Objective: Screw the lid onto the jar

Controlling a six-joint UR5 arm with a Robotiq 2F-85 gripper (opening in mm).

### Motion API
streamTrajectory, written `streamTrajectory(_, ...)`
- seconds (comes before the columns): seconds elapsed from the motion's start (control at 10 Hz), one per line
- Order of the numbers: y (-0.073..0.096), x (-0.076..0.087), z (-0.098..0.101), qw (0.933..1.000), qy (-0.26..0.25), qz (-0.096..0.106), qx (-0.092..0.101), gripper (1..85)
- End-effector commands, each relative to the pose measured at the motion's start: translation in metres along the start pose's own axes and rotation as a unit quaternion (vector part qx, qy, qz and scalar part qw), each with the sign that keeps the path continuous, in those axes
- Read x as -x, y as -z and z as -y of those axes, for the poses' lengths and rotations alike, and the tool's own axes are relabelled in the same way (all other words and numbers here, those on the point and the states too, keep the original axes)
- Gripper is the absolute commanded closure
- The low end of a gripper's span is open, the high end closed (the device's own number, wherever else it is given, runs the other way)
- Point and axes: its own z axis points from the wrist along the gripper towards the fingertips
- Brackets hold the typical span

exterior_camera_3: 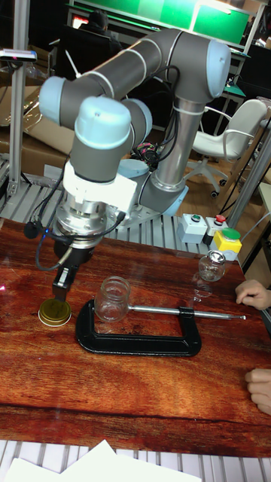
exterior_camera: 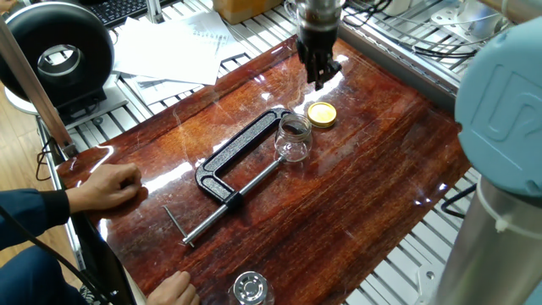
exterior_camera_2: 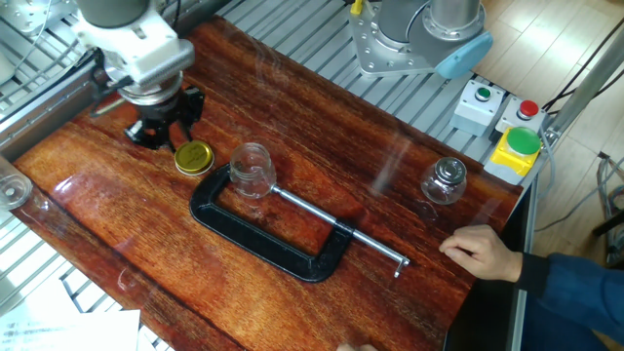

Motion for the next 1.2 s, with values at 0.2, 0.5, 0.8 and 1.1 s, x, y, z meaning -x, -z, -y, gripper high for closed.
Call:
streamTrajectory(0.2,-0.041,0.006,-0.031,0.9974,0.063,0.026,0.024,27.0)
streamTrajectory(0.5,-0.055,0.006,-0.010,0.9953,0.087,0.038,-0.014,24.7)
streamTrajectory(0.8,-0.064,-0.005,0.000,0.9943,0.096,0.041,-0.019,23.7)
streamTrajectory(1.1,-0.067,-0.011,-0.008,0.9937,0.105,0.037,-0.014,15.0)
